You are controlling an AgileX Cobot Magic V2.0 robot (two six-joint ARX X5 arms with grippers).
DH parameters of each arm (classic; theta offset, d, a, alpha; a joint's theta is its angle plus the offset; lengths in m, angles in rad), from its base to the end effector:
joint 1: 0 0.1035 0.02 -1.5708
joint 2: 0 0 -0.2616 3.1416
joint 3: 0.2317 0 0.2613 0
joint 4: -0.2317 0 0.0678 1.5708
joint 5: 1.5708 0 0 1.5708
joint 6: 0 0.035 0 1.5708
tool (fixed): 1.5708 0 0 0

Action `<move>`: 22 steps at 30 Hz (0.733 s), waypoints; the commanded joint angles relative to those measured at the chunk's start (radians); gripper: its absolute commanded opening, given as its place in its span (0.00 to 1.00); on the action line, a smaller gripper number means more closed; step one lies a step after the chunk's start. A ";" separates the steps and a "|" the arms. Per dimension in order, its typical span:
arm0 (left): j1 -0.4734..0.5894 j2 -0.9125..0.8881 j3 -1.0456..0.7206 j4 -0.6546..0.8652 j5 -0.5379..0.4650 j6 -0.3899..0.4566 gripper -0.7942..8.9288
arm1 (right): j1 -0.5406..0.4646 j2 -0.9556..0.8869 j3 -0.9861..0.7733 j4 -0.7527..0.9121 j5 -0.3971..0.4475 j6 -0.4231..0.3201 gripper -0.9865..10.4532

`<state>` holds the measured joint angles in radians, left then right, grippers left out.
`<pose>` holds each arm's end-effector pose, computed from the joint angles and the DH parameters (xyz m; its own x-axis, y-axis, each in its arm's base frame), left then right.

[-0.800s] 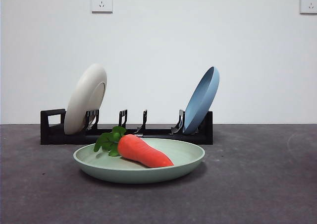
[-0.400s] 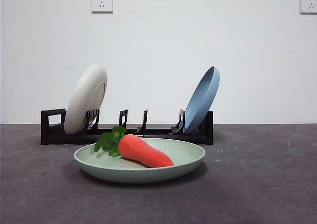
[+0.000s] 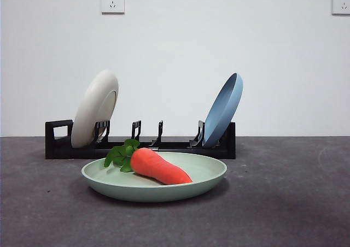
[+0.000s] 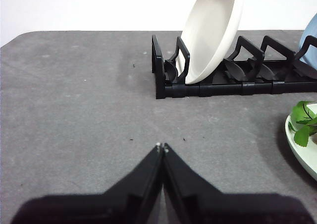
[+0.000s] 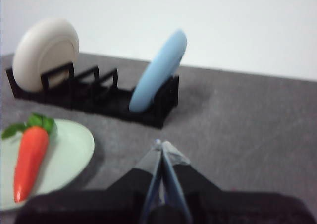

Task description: Take the green plate from the plate rack,put the plate on the table,take the carrot from the table,put the carrot in the plate

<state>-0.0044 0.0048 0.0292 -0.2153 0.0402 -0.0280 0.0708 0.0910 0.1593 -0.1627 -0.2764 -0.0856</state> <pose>0.1121 -0.0019 0.1514 0.9809 -0.0445 -0.1896 0.0385 0.9986 -0.0351 0.1092 0.0173 0.1949 0.9361 0.3400 -0.0907 -0.3459 0.9364 -0.0595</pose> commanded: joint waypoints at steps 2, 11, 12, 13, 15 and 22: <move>0.003 -0.003 -0.012 0.000 0.003 -0.009 0.08 | 0.000 -0.032 -0.063 0.022 0.089 0.057 0.09; 0.003 -0.003 -0.012 0.000 0.003 -0.009 0.08 | 0.004 -0.084 -0.130 0.025 0.153 0.119 0.09; 0.003 -0.003 -0.012 0.000 0.003 -0.009 0.08 | 0.004 -0.088 -0.133 0.025 0.153 0.119 0.09; 0.003 -0.003 -0.012 0.000 0.003 -0.009 0.08 | 0.004 -0.090 -0.137 0.024 0.153 0.120 0.09; 0.003 -0.003 -0.012 0.000 0.003 -0.009 0.08 | 0.004 -0.090 -0.142 0.024 0.153 0.122 0.09; 0.003 -0.003 -0.012 0.000 0.003 -0.009 0.08 | 0.003 -0.088 -0.142 0.019 0.153 0.130 0.09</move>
<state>-0.0044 0.0048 0.0292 -0.2153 0.0402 -0.0280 0.0723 0.0044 0.0277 -0.1493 -0.1272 0.0311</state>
